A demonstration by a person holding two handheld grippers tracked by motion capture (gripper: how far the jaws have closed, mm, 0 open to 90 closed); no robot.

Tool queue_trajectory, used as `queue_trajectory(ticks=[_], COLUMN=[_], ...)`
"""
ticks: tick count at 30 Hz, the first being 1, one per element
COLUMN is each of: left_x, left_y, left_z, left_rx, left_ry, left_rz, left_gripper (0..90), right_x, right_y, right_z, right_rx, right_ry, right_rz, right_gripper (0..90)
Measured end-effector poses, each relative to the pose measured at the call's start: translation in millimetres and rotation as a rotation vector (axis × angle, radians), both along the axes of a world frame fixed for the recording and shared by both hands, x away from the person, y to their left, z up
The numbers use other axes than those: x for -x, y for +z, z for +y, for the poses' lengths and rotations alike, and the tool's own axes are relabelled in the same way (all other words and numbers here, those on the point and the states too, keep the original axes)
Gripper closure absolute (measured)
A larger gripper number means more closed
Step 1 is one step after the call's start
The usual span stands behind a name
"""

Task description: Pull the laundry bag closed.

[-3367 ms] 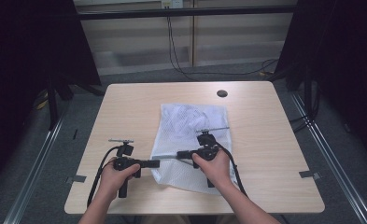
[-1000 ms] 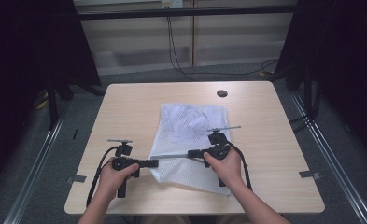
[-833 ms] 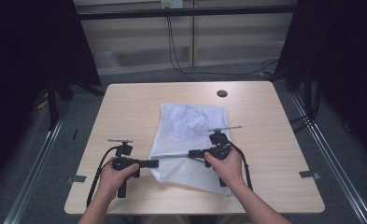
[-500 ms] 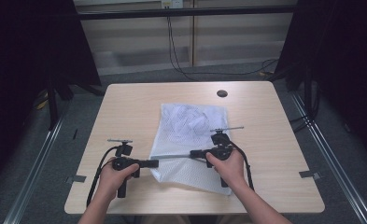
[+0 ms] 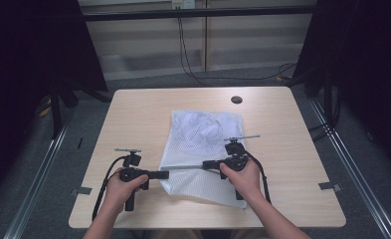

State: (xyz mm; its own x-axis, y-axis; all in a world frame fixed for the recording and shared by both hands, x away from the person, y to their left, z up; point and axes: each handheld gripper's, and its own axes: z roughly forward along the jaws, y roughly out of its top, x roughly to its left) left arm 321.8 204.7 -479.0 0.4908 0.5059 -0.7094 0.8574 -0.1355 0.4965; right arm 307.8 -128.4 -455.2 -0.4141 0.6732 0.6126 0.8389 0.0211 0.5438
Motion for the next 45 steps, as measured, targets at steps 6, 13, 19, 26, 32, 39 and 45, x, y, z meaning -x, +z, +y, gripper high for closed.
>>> queue_trajectory(ticks=[6, 13, 19, 26, 32, 39, 45], left_x=[0.3, 0.1, -0.1, 0.0, 0.0, 0.0, -0.2], left_y=[0.6, 0.6, 1.0, 0.9, 1.0, 1.4, 1.3], left_z=[0.5, 0.7, 3.1, 2.4, 2.5, 2.4, 3.2], left_rx=[0.0, -0.001, 0.006, 0.006, 0.003, 0.002, -0.004], left_ry=[0.01, 0.002, 0.016, 0.016, 0.017, 0.016, 0.019], left_rz=[0.008, 0.005, 0.007, 0.009, 0.008, 0.007, 0.001], left_gripper=[88.5, 88.4, 88.4, 88.4, 88.4, 88.4, 88.4], right_x=[0.5, 0.8, 0.8, 2.2, 2.4, 2.9, 3.8], right_y=[0.7, 0.3, -0.6, 0.9, 1.2, 1.4, 0.8], right_z=[-1.3, -4.9, -15.5, -19.0, -20.3, -23.3, -28.5], right_rx=[0.008, -0.001, 0.015, 0.01, 0.016, 0.017, 0.018], right_ry=[0.001, -0.005, -0.03, -0.024, -0.023, -0.025, -0.035], right_rz=[0.001, 0.001, 0.002, 0.0, 0.0, -0.002, 0.0], right_gripper=[87.8, 87.7, 87.7, 87.7, 87.8, 87.7, 87.8])
